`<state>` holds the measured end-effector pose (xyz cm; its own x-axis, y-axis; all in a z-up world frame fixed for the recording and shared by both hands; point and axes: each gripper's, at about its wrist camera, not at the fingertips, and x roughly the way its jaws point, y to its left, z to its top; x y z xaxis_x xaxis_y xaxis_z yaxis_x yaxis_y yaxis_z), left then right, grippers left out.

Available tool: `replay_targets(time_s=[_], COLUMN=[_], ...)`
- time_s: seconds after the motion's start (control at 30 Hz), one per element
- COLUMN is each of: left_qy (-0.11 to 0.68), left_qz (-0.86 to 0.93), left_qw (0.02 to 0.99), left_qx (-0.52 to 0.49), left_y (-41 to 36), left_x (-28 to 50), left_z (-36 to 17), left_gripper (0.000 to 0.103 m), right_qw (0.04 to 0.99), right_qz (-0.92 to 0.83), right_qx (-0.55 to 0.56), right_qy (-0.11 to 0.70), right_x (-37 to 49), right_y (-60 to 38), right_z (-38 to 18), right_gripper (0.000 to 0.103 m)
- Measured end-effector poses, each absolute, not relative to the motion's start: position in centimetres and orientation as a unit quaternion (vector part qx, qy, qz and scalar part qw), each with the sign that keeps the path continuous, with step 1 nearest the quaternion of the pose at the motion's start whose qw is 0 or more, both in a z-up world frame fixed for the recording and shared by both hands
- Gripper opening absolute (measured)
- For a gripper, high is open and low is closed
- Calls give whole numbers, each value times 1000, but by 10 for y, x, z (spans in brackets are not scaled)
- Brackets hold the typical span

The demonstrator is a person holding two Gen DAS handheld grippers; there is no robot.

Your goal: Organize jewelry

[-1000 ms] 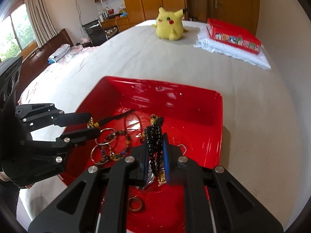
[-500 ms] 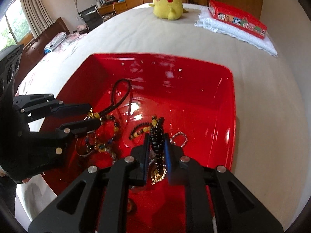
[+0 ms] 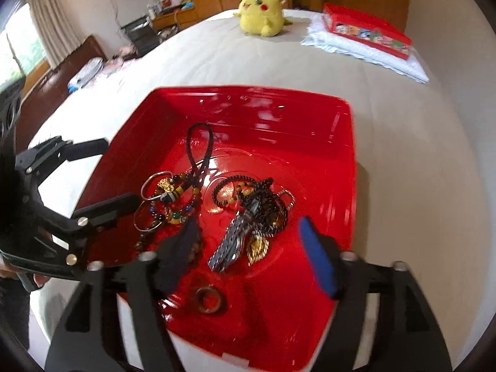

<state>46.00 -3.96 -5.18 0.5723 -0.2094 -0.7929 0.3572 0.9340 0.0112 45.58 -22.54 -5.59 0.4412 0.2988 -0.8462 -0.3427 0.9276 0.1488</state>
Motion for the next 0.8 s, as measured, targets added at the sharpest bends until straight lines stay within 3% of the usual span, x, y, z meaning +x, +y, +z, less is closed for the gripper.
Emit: replay_targets(time_s=[0.13, 0.53, 0.8], left_qy=[416, 370, 361], left_qz=[-154, -113, -76], left_qw=[893, 919, 926], left_qx=[79, 80, 84], left_y=[-31, -12, -9], left_x=[432, 342, 291], left_z=[-39, -10, -4], left_gripper=[99, 99, 99], right_qw=[861, 900, 907], right_qz=[185, 155, 93], right_qx=[-11, -28, 22], right_qy=[473, 406, 411], right_x=[430, 339, 297], right_y=[-232, -230, -247], right_z=[-40, -10, -5], right_gripper=[90, 100, 100])
